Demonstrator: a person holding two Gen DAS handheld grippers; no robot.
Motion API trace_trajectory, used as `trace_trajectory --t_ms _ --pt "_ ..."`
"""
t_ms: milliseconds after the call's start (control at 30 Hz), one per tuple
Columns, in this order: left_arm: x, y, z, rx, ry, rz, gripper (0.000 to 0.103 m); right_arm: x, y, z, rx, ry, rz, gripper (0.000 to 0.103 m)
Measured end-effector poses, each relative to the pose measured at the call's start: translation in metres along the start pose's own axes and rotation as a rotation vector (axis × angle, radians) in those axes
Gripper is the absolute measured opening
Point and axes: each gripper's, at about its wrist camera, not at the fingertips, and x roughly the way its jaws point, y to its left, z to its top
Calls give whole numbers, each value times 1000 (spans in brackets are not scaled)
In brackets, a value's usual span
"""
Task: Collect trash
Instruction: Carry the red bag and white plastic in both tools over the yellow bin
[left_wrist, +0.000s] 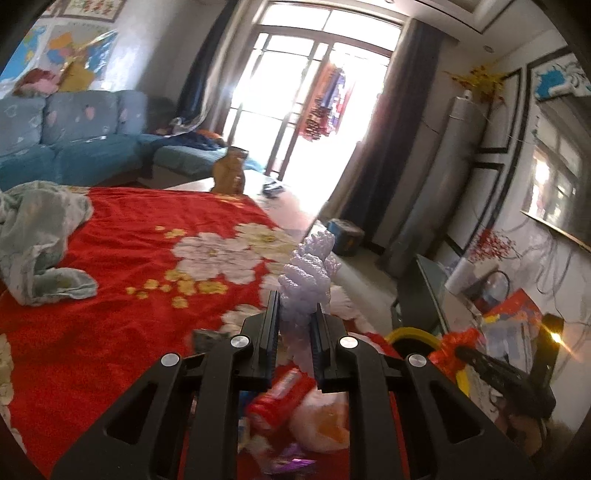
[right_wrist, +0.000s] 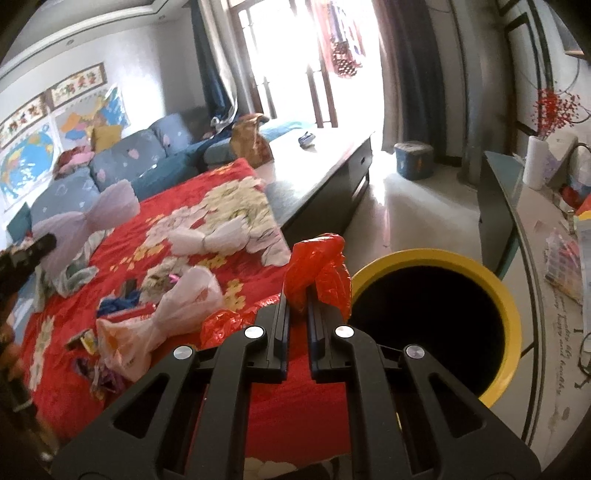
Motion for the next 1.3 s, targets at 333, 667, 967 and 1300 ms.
trace_trajectory --t_ms 333,667,967,1300 --pt "11 -40 -16 51 48 -72 15 -10 -24 6 59 -43 -45 4" --pt "26 -73 -28 101 92 -118 15 -12 -58 7 129 -55 -110 4" --pt "39 -103 -37 158 136 -142 15 -15 -87 7 188 -72 -161 4" --pt "58 -132 -47 222 188 -160 15 -17 -114 4 235 -85 -214 4"
